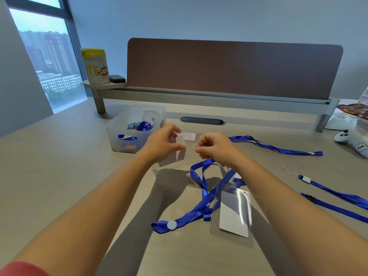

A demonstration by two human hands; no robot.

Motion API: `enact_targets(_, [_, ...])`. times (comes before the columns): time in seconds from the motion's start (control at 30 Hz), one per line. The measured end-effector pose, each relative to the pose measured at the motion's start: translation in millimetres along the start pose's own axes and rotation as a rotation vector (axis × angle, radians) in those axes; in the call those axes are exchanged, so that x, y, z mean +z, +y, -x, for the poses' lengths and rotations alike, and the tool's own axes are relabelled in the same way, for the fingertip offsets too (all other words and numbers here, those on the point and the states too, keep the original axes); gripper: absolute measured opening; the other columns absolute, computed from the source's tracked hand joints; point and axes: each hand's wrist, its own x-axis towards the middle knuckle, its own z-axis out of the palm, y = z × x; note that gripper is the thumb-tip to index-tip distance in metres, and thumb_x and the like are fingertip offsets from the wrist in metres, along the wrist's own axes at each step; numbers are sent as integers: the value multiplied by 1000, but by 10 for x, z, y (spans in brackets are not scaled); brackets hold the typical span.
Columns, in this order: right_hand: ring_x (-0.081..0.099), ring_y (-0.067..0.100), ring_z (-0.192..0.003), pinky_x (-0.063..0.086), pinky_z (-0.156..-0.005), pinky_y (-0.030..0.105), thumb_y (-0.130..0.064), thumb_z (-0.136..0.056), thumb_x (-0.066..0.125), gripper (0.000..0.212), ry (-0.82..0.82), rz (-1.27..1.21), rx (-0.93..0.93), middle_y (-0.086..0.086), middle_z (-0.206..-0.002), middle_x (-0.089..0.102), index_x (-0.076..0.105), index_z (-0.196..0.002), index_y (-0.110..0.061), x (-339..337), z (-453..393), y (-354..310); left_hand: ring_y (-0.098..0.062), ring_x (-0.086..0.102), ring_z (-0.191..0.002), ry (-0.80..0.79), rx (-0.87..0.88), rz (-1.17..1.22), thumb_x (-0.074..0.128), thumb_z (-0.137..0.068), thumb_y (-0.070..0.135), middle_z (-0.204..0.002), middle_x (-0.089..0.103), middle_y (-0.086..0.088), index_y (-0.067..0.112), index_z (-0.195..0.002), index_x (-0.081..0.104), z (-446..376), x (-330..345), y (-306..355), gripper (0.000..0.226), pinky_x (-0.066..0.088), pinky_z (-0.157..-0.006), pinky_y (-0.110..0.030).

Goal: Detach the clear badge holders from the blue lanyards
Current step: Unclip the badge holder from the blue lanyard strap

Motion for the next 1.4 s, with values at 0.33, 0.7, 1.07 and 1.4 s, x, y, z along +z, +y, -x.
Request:
enact_targets(0.33, [57, 19, -87, 49, -86, 31, -13, -87, 59, 23, 191, 310, -143, 15, -106, 67, 64, -105, -1, 17, 1, -45, -24, 55, -100, 35, 191, -289, 58, -84, 17, -115, 61, -13, 8, -108, 61, 77, 10, 131, 25, 45, -87, -27])
enact_targets(0.7, [44, 6, -56, 39, -56, 19, -25, -91, 52, 29, 88, 101, 30, 0, -73, 57, 61, -102, 1, 32, -26, -59, -25, 57, -108, 194, 346, -347, 50, -89, 12, -122, 61, -14, 7, -119, 56, 104, 89, 141, 31, 47, -90, -28])
enact_targets(1.07, [44, 8, -56, 38, -49, 13, -9, -92, 47, 23, 84, -314, 100, -2, -69, 58, 52, -72, -19, 33, -35, -74, -32, 61, -98, 292, 430, -378, 52, -88, 6, -108, 68, -18, 2, -105, 65, 112, 99, 103, 22, 51, -79, -36])
enact_targets(1.4, [48, 3, -59, 37, -56, 13, -5, -91, 47, 21, 154, -158, -22, -2, -65, 52, 52, -72, -13, 62, -39, -89, -27, 66, -47, 342, 588, -477, 63, -64, 11, -58, 72, -15, 1, -66, 69, 62, 60, 87, 12, 54, -43, -32])
